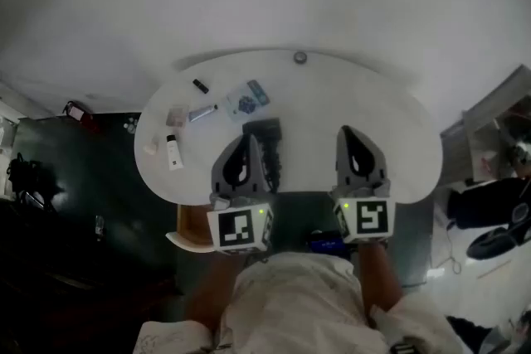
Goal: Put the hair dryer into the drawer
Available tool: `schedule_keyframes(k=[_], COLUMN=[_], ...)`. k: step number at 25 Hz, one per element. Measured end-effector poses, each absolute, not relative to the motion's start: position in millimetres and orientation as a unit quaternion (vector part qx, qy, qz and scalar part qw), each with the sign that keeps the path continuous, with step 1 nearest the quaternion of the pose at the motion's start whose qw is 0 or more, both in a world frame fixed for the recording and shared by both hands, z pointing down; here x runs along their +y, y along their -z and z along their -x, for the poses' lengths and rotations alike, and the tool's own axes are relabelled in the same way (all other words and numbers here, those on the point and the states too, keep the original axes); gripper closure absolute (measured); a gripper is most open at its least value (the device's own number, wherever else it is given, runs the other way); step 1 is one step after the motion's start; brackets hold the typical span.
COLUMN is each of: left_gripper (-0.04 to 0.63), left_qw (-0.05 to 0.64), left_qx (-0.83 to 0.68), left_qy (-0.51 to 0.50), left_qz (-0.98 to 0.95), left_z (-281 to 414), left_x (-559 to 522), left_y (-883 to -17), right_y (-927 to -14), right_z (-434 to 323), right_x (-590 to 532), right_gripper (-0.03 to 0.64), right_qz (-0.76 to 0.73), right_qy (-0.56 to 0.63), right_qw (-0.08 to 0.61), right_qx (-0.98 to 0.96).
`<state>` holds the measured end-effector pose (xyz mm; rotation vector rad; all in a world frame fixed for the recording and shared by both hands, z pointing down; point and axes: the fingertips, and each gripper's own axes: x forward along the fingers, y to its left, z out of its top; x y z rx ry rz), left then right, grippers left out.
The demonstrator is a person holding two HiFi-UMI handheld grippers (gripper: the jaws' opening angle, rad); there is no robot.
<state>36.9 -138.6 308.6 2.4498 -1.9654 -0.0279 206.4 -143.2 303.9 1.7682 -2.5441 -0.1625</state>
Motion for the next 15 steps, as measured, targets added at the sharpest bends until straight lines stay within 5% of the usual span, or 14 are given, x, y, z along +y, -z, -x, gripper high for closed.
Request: schedule_keyframes(k=[15], left_gripper=[0.595], left_qw=[0.012], left_qx=[-0.631], left_qy=[-0.005], left_qz=[-0.776], left_z=[-35], left_x=[-145], left_y=[-319], right_y=[-309], right_z=[-206], right_x=[-148], right_gripper=[0.614], right_qz=[-0.565], right_qy=[0.031], right_qw=[0.003], right_qx=[-0.824])
